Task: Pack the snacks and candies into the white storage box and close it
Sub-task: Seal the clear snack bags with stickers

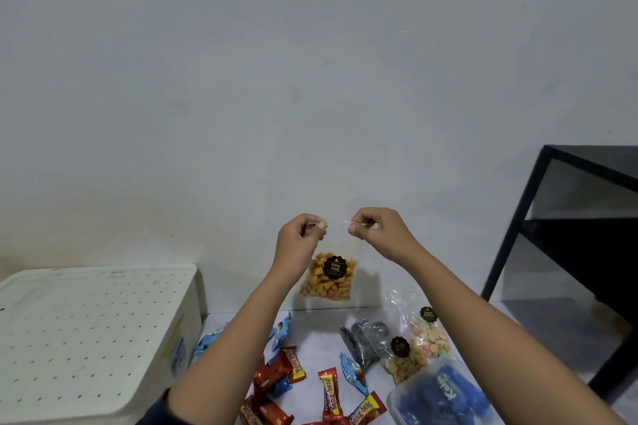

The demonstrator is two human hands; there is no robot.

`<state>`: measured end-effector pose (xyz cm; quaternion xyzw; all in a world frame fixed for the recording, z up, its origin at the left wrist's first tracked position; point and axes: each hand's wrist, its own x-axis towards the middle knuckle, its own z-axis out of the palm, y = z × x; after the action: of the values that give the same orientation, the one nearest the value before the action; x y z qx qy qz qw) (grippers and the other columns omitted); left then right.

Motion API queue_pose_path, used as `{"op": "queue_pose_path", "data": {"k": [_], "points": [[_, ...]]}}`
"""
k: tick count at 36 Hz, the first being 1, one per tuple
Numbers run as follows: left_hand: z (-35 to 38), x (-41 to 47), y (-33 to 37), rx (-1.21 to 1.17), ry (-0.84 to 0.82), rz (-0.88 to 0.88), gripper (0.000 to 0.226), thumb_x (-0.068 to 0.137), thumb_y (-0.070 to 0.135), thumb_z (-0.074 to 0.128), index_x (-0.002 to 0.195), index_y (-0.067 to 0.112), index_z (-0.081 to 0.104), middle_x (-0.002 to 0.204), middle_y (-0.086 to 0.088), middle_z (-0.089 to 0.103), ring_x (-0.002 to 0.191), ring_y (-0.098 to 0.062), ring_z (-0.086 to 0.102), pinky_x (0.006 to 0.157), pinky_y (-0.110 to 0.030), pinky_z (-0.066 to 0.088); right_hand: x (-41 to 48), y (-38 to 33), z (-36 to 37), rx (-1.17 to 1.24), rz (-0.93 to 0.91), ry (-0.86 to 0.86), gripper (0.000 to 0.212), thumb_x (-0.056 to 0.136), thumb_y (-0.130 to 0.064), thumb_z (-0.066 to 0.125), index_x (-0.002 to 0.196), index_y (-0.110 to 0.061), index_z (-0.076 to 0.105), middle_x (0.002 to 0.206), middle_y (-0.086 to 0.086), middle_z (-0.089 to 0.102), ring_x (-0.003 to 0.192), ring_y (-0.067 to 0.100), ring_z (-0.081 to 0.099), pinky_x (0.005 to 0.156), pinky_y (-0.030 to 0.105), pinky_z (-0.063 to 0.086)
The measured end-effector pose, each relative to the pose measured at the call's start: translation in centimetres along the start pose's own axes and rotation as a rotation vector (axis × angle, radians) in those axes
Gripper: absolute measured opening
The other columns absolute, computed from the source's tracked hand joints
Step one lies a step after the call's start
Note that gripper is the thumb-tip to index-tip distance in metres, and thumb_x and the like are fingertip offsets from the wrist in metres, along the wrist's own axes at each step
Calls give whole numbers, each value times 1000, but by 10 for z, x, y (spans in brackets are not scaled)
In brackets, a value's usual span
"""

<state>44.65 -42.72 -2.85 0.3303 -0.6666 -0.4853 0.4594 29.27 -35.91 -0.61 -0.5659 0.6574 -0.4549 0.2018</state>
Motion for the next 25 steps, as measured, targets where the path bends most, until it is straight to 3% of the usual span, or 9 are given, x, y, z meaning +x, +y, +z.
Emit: {"op": "queue_pose_path", "data": {"k": [4,10,15,19,25], "points": [[-1,0,2,-15,25,12,6,90,6,55,88,7,62,74,1,61,71,-9,58,62,-7,46,3,2,2,-14,3,29,19,79,-18,68,62,-24,64,66,0,63,66,13,56,71,33,48],[-2,-1,1,30,-5,26,9,90,7,56,85,10,63,75,2,61,71,-8,58,64,-9,46,4,-2,7,-68,-19,0,17,78,-21,69,63,-28,65,69,-2,65,69,13,58,75,39,51],[-2,-3,-2,31,-17,15,12,90,7,56,82,14,62,74,2,62,71,-8,59,67,-14,47,6,-3,10,-120,-25,23,23,79,-17,66,60,-30,62,67,-6,61,70,14,56,75,41,50],[-3,-3,-2,16,5,4,13,90,7,55,82,15,62,74,1,61,72,-11,58,71,-21,47,6,-1,11,-87,-26,6,17,78,-22,69,63,-29,66,66,-6,63,66,12,56,69,36,50],[-2,-4,-1,31,-34,21,19,90,7,56,78,21,62,74,2,62,71,-9,59,71,-20,48,6,-2,14,-97,-34,6,18,77,-21,69,61,-28,65,67,-5,65,68,12,58,73,40,52]]}}
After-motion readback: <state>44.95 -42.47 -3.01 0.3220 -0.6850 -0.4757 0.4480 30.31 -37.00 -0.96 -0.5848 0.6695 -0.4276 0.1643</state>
